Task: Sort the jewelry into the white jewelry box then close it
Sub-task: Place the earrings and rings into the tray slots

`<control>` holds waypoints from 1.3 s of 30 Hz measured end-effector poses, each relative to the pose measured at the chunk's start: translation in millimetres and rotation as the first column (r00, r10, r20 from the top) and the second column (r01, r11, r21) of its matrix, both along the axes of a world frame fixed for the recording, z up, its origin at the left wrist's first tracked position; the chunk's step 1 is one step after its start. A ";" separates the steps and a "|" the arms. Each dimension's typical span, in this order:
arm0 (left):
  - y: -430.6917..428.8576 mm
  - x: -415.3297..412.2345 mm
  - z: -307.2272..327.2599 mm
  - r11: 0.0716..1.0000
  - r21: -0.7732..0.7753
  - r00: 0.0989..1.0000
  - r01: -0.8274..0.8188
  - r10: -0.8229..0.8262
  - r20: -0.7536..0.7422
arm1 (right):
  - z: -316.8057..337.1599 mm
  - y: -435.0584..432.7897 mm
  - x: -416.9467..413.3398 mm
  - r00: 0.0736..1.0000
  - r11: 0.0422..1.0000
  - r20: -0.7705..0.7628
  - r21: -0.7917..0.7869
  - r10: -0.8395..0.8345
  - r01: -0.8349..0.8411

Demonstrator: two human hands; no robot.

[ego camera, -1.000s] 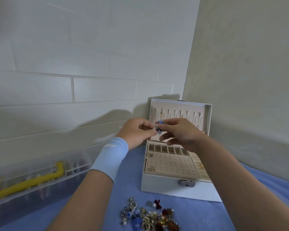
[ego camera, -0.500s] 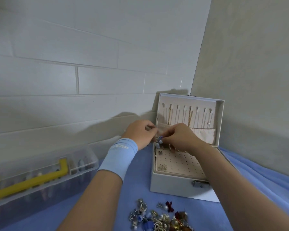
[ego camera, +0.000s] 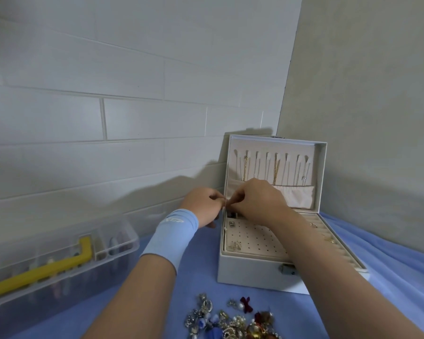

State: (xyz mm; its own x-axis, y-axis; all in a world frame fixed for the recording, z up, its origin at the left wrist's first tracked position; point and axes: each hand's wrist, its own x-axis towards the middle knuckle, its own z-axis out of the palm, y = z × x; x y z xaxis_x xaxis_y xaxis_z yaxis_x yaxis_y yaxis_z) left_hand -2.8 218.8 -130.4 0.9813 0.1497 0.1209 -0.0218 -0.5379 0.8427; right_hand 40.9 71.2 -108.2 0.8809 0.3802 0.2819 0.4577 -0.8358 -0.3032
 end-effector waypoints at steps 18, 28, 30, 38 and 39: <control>5.9 -12.8 3.5 0.973 0.211 0.994 0.092 -0.078 -0.074 | 5.0 -19.5 -2.7 0.942 0.977 -0.260 0.042 0.211 -0.208; 4.8 -9.7 1.5 0.939 0.321 0.990 0.127 -0.100 -0.101 | 6.6 -20.4 1.8 0.982 0.984 -0.127 0.125 0.139 -0.124; 6.2 -8.4 0.9 0.951 0.279 0.989 0.136 -0.114 -0.093 | 7.0 -19.4 -0.1 0.976 0.983 -0.143 0.102 0.165 -0.151; 4.9 -13.1 8.4 0.953 0.287 0.995 0.096 -0.084 -0.051 | 4.6 -13.9 -4.3 0.975 0.983 -0.121 0.024 0.185 -0.183; 4.4 -16.1 11.6 0.951 0.303 0.998 0.056 -0.052 -0.022 | 8.2 -16.2 -7.0 0.977 0.983 -0.108 0.044 0.185 -0.181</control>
